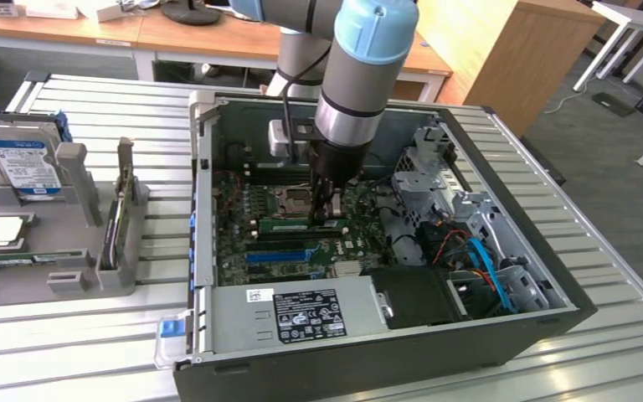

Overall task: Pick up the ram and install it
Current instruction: 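Insert the ram into the slot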

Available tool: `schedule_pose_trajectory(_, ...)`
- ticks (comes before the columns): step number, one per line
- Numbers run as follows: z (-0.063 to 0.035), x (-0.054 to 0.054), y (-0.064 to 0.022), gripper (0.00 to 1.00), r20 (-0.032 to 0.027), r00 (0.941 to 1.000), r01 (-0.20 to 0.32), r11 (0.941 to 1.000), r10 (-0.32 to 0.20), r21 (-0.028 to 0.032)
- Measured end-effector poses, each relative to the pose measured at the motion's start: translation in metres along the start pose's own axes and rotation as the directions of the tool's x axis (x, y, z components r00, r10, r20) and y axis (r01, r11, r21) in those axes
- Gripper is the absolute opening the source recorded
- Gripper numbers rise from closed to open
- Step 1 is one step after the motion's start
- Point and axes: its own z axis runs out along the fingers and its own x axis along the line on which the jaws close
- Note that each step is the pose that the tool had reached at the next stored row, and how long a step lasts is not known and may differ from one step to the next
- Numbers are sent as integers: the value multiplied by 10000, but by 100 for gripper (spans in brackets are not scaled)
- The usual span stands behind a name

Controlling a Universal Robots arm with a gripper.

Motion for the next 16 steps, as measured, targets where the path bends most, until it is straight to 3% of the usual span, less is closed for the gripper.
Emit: schedule_pose_trajectory(16, 4, 0, -10, 12, 0, 10000, 0, 10000, 0, -1)
